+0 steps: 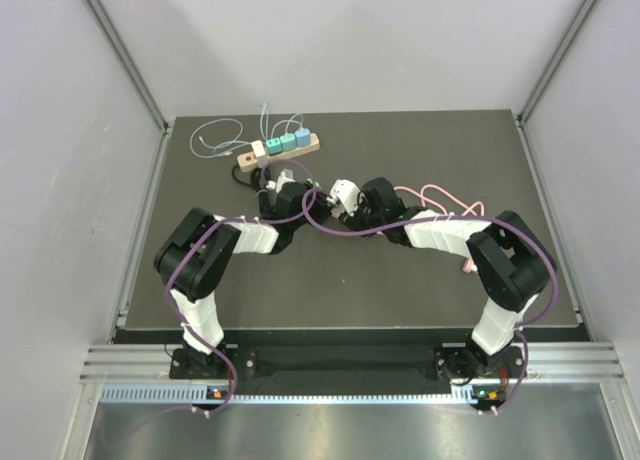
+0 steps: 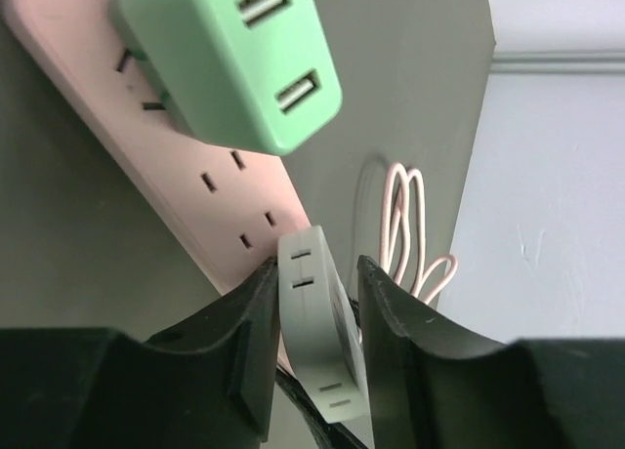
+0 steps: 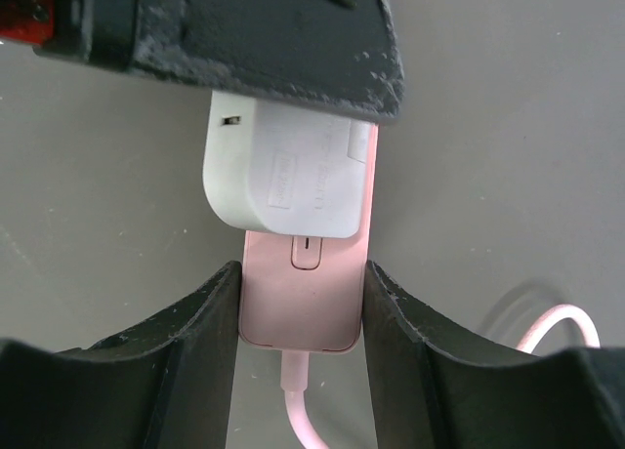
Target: Pull the plug off the socket
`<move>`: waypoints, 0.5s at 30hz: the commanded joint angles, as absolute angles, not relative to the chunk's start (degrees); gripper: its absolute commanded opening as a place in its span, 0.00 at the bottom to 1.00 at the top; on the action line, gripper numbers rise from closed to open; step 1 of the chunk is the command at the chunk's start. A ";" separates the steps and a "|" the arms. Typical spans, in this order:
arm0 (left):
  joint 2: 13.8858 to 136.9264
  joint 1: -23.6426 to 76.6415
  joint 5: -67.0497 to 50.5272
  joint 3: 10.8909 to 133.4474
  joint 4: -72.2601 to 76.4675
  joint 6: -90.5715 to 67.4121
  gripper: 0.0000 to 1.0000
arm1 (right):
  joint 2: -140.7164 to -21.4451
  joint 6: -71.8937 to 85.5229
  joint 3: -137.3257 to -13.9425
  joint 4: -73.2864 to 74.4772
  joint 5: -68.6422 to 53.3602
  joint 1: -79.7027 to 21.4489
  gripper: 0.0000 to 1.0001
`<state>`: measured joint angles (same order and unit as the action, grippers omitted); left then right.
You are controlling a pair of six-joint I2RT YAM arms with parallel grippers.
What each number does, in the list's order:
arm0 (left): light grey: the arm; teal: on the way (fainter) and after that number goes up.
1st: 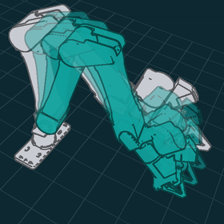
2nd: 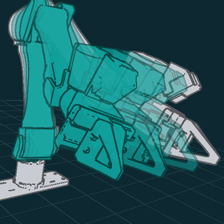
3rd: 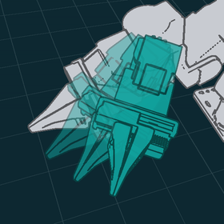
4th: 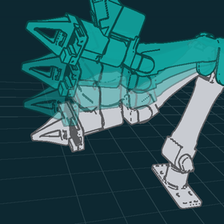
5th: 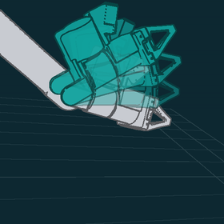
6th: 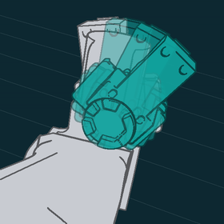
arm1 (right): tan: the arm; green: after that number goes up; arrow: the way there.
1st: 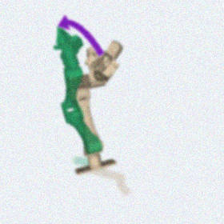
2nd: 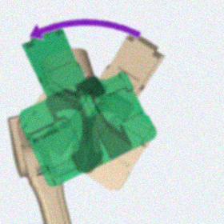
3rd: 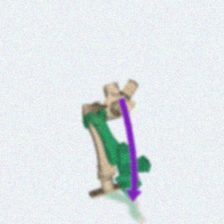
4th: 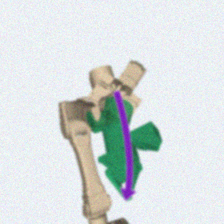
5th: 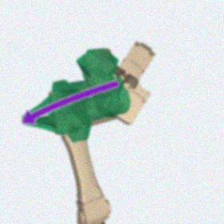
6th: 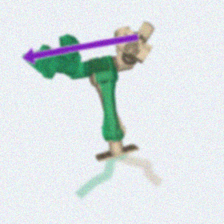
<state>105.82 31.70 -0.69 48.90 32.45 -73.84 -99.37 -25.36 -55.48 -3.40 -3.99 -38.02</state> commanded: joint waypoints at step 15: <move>106.52 32.34 -8.17 50.36 37.70 -83.84 0.36 | -96.24 -24.34 -54.76 -9.58 -7.56 -38.94 0.00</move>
<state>106.30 31.68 -5.21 49.34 31.86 -79.70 -99.37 -24.84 -55.24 -4.19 -4.12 -38.00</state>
